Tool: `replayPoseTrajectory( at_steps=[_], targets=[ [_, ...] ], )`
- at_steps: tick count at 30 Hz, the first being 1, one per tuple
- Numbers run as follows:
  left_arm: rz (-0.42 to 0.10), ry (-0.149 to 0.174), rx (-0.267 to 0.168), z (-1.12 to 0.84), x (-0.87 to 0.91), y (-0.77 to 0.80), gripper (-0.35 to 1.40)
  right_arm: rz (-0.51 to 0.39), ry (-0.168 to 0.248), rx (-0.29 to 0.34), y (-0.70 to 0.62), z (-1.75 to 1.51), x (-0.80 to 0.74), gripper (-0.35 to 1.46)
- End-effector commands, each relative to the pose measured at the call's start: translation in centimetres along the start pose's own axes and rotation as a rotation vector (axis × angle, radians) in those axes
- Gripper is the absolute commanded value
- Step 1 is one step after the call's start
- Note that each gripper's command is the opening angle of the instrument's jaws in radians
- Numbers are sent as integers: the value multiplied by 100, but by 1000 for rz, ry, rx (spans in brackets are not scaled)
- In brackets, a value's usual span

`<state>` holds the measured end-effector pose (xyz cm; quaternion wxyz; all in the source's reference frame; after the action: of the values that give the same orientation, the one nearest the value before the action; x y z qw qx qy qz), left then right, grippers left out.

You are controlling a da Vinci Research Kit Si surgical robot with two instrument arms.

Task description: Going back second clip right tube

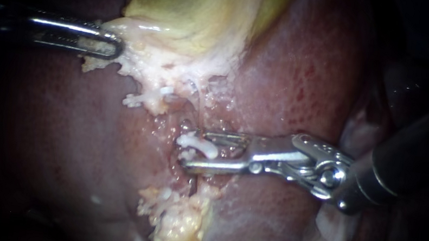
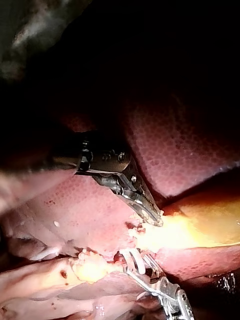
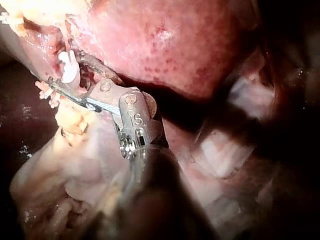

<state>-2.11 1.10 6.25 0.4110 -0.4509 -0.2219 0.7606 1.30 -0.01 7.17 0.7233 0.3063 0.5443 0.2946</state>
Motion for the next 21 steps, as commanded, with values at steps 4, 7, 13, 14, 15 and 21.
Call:
replayPoseTrajectory(
  at_steps=[4, 7, 13, 14, 15, 21],
  targets=[
    [1, -1, -2, -1, 0, 0, -35, -185, -33, -1, -5, -24, 5, 50],
    [1, -1, -2, -1, 0, 0, -35, -322, -38, 13, -10, -43, 12, 50],
    [1, -1, -2, -1, 0, 0, -35, -490, -49, 35, -26, -75, 26, 50],
    [1, -1, -2, -1, 0, 0, -35, -502, -57, 37, -28, -78, 29, 50],
    [1, -1, -2, -1, 0, 0, -35, -519, -69, 38, -30, -80, 31, 50],
    [2, 0, 0, 0, -2, 1, -35, -571, -105, 41, -39, -89, 39, 50]
  ],
)
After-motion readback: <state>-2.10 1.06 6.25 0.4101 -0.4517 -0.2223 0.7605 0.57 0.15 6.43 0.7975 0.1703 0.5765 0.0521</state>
